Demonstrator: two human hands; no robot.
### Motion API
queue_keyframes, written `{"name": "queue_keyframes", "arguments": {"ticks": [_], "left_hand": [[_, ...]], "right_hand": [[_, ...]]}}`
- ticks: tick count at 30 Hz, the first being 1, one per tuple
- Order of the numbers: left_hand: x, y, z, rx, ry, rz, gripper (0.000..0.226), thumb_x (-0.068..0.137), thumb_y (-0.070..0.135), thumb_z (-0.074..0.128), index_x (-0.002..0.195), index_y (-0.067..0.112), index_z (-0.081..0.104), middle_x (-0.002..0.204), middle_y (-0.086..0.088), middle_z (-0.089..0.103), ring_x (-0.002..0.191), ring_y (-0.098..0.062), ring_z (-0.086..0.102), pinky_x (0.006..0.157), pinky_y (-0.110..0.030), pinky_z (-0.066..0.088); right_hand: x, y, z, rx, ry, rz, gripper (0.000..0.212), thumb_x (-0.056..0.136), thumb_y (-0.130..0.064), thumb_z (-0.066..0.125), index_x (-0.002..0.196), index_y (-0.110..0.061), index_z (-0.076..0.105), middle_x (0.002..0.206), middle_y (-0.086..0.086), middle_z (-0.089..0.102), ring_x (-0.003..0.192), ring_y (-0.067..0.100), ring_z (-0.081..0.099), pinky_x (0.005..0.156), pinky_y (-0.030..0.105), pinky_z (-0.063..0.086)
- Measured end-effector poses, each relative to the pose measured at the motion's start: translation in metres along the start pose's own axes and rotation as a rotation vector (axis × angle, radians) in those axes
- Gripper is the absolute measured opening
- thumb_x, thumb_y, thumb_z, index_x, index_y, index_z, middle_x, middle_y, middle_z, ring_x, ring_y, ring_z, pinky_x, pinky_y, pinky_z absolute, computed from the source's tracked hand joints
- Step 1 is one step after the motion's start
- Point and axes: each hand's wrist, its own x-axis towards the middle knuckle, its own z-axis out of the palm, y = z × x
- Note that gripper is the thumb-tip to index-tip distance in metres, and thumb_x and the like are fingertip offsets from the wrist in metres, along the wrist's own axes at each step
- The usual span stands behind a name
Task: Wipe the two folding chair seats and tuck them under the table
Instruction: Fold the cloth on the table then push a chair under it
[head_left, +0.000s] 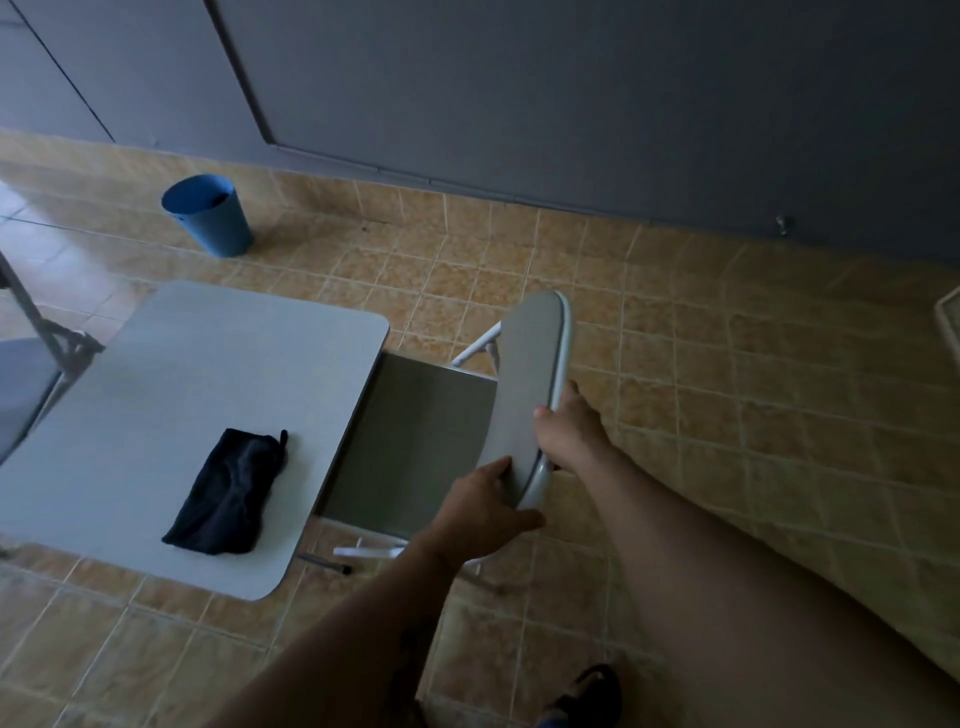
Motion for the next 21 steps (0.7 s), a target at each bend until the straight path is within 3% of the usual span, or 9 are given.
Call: {"name": "queue_keyframes", "arguments": {"ticks": [10, 13, 16, 18, 21], "left_hand": [[-0.019, -0.043, -0.035, 0.008, 0.014, -0.002, 0.090, 0.073, 0.042, 0.079, 0.148, 0.018, 0.036, 0.143, -0.007, 0.052, 0.125, -0.023, 0.054, 0.106, -0.035, 0.045], [-0.030, -0.057, -0.045, -0.017, 0.019, -0.008, 0.082, 0.077, 0.037, 0.077, 0.147, 0.021, 0.038, 0.141, -0.005, 0.054, 0.124, -0.022, 0.055, 0.103, -0.033, 0.046], [-0.038, -0.073, -0.057, -0.041, 0.018, -0.014, 0.056, 0.080, 0.032, 0.070, 0.133, 0.025, 0.056, 0.129, 0.000, 0.064, 0.111, -0.015, 0.064, 0.097, -0.029, 0.051], [-0.045, -0.080, -0.066, -0.053, 0.055, -0.057, 0.041, 0.083, 0.027, 0.064, 0.124, 0.021, 0.066, 0.119, 0.000, 0.071, 0.106, -0.013, 0.066, 0.090, -0.019, 0.047], [-0.054, -0.083, -0.084, -0.078, 0.145, -0.120, 0.035, 0.087, 0.019, 0.054, 0.119, 0.018, 0.069, 0.113, -0.006, 0.073, 0.096, -0.019, 0.068, 0.078, -0.016, 0.043]], "right_hand": [[-0.028, -0.024, 0.049, 0.001, -0.015, -0.011, 0.050, 0.099, -0.027, 0.050, 0.145, -0.018, 0.033, 0.128, 0.017, 0.059, 0.105, 0.037, 0.062, 0.077, 0.045, 0.059], [-0.035, -0.033, 0.059, 0.007, -0.024, 0.001, 0.048, 0.100, -0.027, 0.050, 0.144, -0.019, 0.034, 0.125, 0.016, 0.059, 0.098, 0.033, 0.064, 0.064, 0.037, 0.057], [-0.037, -0.036, 0.057, -0.059, -0.040, -0.023, 0.043, 0.099, -0.028, 0.049, 0.140, -0.019, 0.038, 0.120, 0.013, 0.061, 0.078, 0.023, 0.062, 0.049, 0.027, 0.048], [-0.042, -0.036, 0.052, -0.205, -0.002, -0.072, 0.040, 0.096, -0.031, 0.048, 0.135, -0.022, 0.043, 0.118, 0.010, 0.059, 0.080, 0.022, 0.061, 0.056, 0.030, 0.051], [-0.055, -0.042, 0.046, -0.373, 0.075, -0.169, 0.040, 0.095, -0.030, 0.049, 0.135, -0.024, 0.045, 0.127, 0.009, 0.049, 0.106, 0.030, 0.055, 0.082, 0.040, 0.053]]}}
